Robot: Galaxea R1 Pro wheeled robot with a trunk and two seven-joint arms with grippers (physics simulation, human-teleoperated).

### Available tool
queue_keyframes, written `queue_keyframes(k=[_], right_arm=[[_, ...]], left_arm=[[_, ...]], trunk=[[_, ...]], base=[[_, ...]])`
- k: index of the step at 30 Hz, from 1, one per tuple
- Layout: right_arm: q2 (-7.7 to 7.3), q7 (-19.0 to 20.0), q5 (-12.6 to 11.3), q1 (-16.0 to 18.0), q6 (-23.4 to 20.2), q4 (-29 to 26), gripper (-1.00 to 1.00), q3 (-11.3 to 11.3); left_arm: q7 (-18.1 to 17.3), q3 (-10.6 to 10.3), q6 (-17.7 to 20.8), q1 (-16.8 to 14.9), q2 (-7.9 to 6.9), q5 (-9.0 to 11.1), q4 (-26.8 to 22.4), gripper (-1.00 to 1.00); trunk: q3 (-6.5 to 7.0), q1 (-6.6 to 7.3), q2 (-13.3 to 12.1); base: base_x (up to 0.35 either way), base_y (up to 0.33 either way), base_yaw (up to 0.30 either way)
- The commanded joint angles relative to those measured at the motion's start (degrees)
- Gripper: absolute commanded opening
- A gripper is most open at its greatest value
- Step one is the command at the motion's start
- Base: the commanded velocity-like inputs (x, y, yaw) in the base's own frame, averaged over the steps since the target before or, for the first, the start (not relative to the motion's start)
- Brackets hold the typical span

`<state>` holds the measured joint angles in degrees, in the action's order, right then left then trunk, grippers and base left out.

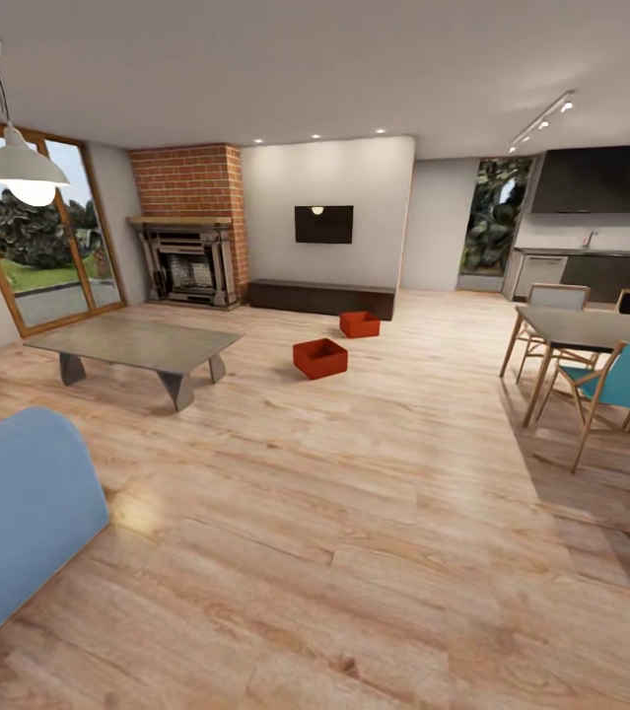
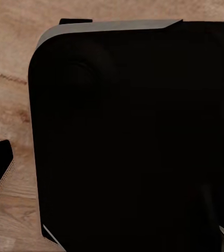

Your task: Move the two storage containers from the living room to the garage. In the garage, place one container on the floor and stack the other container on top of it (either order is fine).

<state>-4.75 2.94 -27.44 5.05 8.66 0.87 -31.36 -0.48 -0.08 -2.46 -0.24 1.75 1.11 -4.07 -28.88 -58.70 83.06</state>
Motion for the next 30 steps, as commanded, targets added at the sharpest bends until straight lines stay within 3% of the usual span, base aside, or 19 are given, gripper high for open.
queue_keyframes(k=[1,10,30], right_arm=[[0.0,0.31,-0.6,0.04,0.22,0.1,1.0,-0.37],[0.0,0.31,-0.6,0.04,0.23,0.1,1.0,-0.37],[0.0,0.31,-0.6,0.04,0.21,0.1,1.0,-0.37]], left_arm=[[-0.05,-0.01,-0.17,-0.03,0.0,0.12,0.03,1.0],[-0.05,-0.01,-0.17,-0.03,0.0,0.12,0.01,1.0],[-0.05,-0.01,-0.17,-0.03,-0.08,0.12,0.01,1.0]], trunk=[[-0.05,-0.03,0.02],[-0.05,-0.03,0.02],[-0.05,-0.03,0.02]], base=[[0.322,0.0,0.0],[0.321,0.0,-0.027],[0.321,0.0,-0.238]])
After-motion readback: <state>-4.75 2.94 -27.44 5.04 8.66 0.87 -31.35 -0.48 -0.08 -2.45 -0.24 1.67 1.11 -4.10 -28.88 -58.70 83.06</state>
